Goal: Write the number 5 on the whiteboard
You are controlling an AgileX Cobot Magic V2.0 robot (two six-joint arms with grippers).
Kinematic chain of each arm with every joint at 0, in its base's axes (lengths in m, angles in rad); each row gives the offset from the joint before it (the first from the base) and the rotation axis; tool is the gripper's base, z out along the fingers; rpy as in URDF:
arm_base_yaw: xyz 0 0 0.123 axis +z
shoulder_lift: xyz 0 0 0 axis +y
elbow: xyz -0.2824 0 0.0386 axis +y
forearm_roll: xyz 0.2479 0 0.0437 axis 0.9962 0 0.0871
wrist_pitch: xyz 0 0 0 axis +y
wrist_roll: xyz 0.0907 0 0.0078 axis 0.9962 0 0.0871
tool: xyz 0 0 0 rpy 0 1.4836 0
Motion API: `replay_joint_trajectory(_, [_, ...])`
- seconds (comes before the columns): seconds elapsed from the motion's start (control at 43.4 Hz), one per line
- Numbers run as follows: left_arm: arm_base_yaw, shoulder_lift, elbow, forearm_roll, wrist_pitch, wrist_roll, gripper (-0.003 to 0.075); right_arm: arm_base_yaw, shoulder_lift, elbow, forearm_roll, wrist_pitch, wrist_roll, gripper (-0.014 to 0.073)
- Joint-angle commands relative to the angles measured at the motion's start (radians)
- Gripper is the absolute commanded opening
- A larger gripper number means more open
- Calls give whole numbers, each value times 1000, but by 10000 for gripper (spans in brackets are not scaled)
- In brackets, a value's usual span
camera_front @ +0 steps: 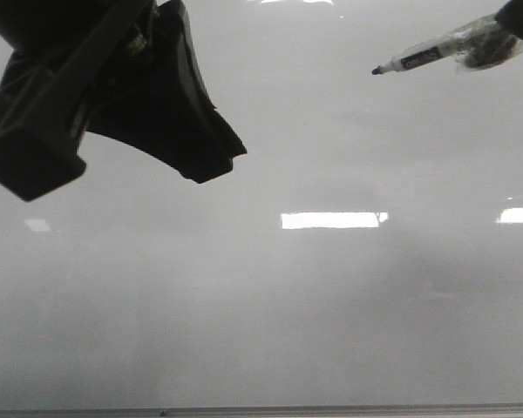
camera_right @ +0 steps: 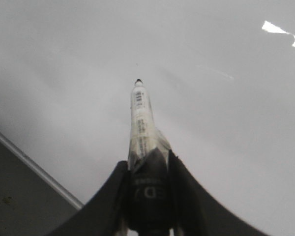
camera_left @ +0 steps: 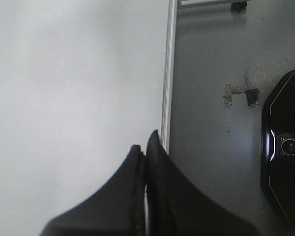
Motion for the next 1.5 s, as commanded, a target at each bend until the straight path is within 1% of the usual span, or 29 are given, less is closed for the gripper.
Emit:
replay_joint_trajectory(0.0, [-5,-31,-34,-13,-51,-12,-20,-8,80,-98,26,-103,3,-60])
replay_joint_trajectory(0.184, [-5,-31,-34,-13,-51,-12,-20,-8,232,-205,57,-170,3,-60])
replay_joint_trajectory(0.346, [-5,-31,-34,-13,-51,-12,-20,-8,287,-254,58,-213,3,-60])
replay_joint_trajectory(0.53, [-5,-31,-34,-13,-51,-12,-20,-6,325,-251,58,-156,3,-60])
replay_joint_trajectory(0.692, [-5,-31,-34,-13,-51,-12,-20,38,350,-188,58,-148,3,-60])
replay_joint_trajectory(0.784, [-5,-31,-34,-15,-51,-12,-20,76,357,-138,58,-165,3,-60])
replay_joint_trajectory(0.853, [-5,-31,-34,-15,-51,-12,-20,86,357,-112,62,-192,10,-60])
replay_joint_trajectory(0.969, [-5,-31,-34,-15,-51,-12,-20,75,355,-107,63,-198,40,-60])
replay_joint_trajectory(1.13, [-5,-31,-34,-15,-51,-12,-20,10,329,-89,63,-184,64,-60])
replay_joint_trajectory(1.268, [-5,-31,-34,-15,-51,-12,-20,-43,271,-28,63,-174,65,-60])
replay_joint_trajectory(1.384, [-5,-31,-34,-15,-51,-12,-20,-35,258,29,82,-171,65,-60])
replay_joint_trajectory(1.476, [-5,-31,-34,-15,-51,-12,-20,11,281,54,119,-188,65,-60])
